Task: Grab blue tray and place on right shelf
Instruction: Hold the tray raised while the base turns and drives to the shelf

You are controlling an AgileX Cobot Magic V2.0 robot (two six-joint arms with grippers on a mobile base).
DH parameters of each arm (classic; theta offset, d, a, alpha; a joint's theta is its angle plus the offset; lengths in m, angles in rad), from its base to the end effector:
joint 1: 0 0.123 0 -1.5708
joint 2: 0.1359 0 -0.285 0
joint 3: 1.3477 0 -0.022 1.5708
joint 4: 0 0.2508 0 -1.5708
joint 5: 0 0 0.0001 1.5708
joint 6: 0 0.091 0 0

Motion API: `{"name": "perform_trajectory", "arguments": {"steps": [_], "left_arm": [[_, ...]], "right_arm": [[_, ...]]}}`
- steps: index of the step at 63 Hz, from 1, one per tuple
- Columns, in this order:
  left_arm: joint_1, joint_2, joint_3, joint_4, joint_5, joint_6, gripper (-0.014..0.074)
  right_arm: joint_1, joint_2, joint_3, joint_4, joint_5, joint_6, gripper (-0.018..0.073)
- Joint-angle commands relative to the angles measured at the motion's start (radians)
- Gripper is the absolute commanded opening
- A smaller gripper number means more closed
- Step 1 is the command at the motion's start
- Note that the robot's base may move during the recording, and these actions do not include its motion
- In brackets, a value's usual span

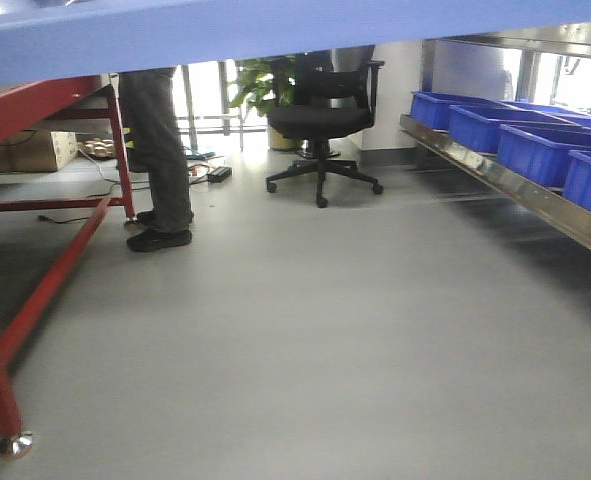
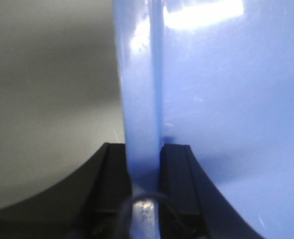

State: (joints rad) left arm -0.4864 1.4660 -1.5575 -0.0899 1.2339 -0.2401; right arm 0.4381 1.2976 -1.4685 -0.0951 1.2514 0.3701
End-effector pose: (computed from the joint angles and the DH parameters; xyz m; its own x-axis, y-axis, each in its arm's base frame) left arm 0.2585 -0.1454 0.3952 -0.8748 0.1620 -0.4566 0.2797 0.9384 -0.2028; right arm 0.2275 0.0975 0.4147 -0.8407 -0.0269 -0.5409 -0.1033 0.9884 0.1114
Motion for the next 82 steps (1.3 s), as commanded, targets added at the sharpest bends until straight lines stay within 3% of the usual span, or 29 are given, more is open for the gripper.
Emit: {"name": "perform_trajectory", "arguments": {"steps": [1,82], "left_arm": [[-0.009,-0.029,-0.021,-0.009,0.102,0.031,-0.0048],[-0.009,-0.029,-0.021,-0.051,0.102,0.031,-0.0048]], "right_arm": [[0.002,-0.031,-0.028,-0.004,-0.053,-0.029,0.0056],[0.002,-0.029,-0.028,-0.004,-0.055,-0.029,0.0056]]}}
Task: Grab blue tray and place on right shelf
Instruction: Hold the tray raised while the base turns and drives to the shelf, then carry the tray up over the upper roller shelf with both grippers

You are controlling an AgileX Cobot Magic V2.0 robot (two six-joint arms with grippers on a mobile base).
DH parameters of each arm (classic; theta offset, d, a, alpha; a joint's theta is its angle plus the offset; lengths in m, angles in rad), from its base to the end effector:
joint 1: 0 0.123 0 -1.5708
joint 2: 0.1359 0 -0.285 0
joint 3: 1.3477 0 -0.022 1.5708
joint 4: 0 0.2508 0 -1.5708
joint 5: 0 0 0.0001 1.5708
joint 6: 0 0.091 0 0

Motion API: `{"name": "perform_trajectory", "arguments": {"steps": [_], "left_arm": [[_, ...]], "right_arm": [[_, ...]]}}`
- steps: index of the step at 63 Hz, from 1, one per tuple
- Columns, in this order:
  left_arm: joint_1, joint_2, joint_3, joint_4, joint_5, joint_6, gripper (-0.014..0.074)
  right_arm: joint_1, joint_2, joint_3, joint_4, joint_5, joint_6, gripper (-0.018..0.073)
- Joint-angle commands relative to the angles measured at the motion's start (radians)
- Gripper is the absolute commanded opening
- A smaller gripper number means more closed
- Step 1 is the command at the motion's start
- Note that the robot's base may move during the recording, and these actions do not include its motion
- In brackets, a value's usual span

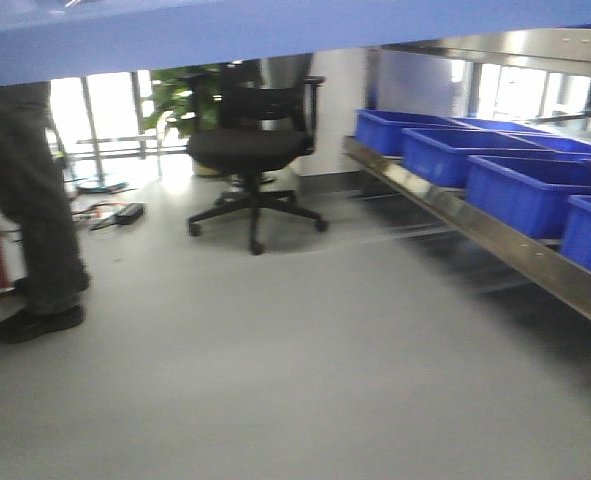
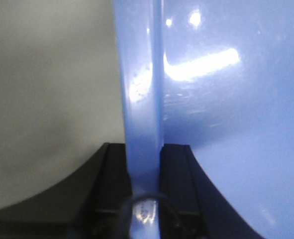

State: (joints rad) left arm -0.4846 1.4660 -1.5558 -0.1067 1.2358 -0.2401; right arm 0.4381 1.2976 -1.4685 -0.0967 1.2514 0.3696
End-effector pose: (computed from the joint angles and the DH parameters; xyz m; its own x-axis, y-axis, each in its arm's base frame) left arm 0.2579 -0.1461 0.3948 -0.8795 0.1574 -0.4491 0.2786 0.9353 -0.2179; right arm 0.2275 0.0974 0.4147 -0.8403 -0.0278 -0.5415 -0.1034 0.9886 0.1096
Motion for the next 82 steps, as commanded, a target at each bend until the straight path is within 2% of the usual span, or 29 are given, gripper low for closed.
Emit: {"name": "perform_trajectory", "arguments": {"steps": [1,82], "left_arm": [[-0.011,-0.029,-0.022,-0.034,0.100,0.031,-0.0048],[-0.007,-0.029,-0.022,-0.034,0.102,0.031,-0.0048]], "right_arm": [[0.002,-0.029,-0.028,-0.002,-0.055,-0.029,0.0056],[0.002,-0.027,-0.028,-0.002,-0.054,-0.029,0.0056]]}}
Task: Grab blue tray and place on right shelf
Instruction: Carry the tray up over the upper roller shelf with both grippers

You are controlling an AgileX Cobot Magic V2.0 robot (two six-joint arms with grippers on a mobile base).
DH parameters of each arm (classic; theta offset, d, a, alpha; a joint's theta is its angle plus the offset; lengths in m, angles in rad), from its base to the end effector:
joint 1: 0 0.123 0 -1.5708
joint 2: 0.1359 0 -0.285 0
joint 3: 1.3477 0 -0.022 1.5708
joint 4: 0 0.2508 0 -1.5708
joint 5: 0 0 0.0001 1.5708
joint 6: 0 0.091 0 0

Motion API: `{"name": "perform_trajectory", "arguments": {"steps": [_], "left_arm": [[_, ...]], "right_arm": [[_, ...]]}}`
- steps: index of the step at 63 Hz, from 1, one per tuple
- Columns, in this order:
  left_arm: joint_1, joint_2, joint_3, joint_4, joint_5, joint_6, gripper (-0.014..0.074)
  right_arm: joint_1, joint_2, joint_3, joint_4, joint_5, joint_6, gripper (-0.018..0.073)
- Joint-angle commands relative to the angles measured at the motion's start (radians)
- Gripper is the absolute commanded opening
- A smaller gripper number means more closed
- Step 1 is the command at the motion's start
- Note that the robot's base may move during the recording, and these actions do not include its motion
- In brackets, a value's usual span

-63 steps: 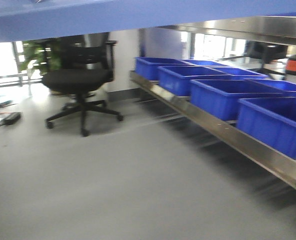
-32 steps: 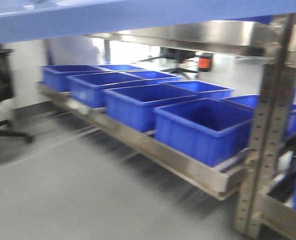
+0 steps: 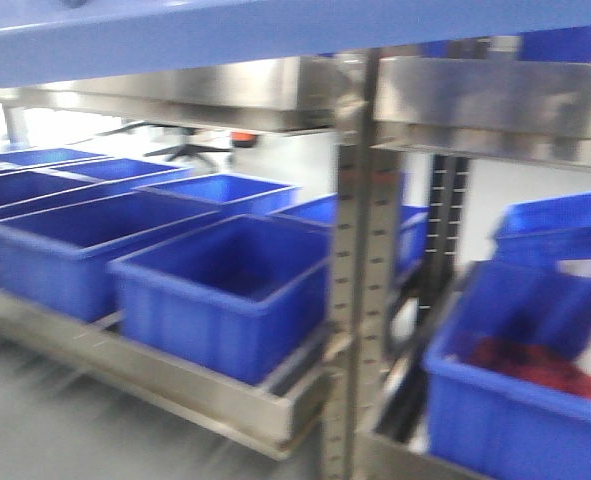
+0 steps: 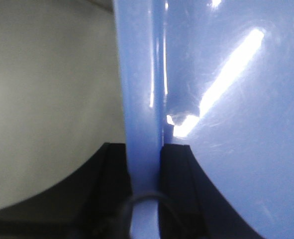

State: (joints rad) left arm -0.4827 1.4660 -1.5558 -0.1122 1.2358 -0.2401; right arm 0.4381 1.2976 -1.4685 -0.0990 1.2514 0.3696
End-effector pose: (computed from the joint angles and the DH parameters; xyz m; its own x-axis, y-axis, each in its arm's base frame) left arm 0.2580 -0.1460 0.3948 -0.8808 0.1544 -0.4477 0.2772 0.9345 -0.2231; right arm 0.2276 0.0972 0.4147 -0.8398 -0.0284 -0.5422 -0.1029 0.9889 0.1076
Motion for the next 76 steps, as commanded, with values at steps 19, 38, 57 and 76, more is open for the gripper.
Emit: {"name": "perform_trajectory", "arguments": {"steps": [19,38,57,76], "left_arm": [[-0.009,-0.029,-0.022,-0.029,0.102,0.031,-0.0048],[-0.009,-0.029,-0.022,-0.029,0.102,0.031,-0.0048],[-0.009,-0.029,-0.022,-0.029,0.102,0.031,-0.0048],[-0.009,-0.029,-0.022,-0.029,0.102,0.031,-0.0048]], "right_arm": [[0.002,-0.027,-0.028,0.000,-0.054,-0.029,0.0056],[0.002,-0.027,-0.028,0.000,-0.054,-0.029,0.0056],[0.002,-0.027,-0.028,0.000,-0.054,-0.029,0.0056],[0.002,-0.027,-0.028,0.000,-0.054,-0.029,0.0056]]}}
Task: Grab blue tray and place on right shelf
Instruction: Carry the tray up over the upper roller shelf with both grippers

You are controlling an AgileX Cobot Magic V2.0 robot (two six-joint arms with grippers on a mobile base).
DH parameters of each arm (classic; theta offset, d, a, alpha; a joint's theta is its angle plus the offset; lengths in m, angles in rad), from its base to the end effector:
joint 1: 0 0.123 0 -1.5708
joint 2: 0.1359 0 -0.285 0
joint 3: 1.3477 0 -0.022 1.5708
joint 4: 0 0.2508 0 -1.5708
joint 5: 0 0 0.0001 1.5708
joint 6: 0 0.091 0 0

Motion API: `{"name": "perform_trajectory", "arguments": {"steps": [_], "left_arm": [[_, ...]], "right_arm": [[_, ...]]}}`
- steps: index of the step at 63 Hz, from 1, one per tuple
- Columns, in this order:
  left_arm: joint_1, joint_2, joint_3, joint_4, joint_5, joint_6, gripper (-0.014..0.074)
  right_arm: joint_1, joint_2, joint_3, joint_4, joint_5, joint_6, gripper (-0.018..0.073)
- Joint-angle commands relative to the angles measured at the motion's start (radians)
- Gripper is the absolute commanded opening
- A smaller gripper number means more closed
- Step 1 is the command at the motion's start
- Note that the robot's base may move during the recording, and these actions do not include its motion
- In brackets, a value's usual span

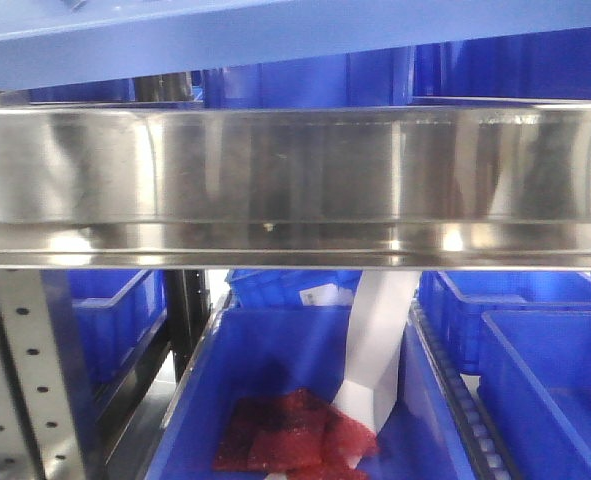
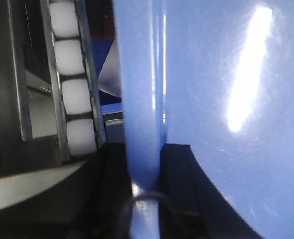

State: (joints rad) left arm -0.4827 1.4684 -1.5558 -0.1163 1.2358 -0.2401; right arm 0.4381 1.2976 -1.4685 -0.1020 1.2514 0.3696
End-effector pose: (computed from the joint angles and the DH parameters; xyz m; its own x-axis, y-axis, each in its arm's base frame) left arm 0.2584 -0.1467 0.3942 -0.8824 0.1539 -0.4445 0.2770 0.9338 -0.2265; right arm 0.2277 0.0970 0.4147 -0.8391 -0.0292 -0.5432 -0.1023 0.9892 0.1048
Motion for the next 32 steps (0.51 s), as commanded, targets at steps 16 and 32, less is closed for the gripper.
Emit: {"name": "perform_trajectory", "arguments": {"steps": [16,32], "left_arm": [[-0.009,-0.031,-0.022,-0.025,0.102,0.031,-0.0048],[-0.009,-0.031,-0.022,-0.025,0.102,0.031,-0.0048]], "right_arm": [[0.002,-0.027,-0.028,0.003,-0.054,-0.029,0.0056],[0.002,-0.027,-0.028,0.003,-0.054,-0.029,0.0056]]}}
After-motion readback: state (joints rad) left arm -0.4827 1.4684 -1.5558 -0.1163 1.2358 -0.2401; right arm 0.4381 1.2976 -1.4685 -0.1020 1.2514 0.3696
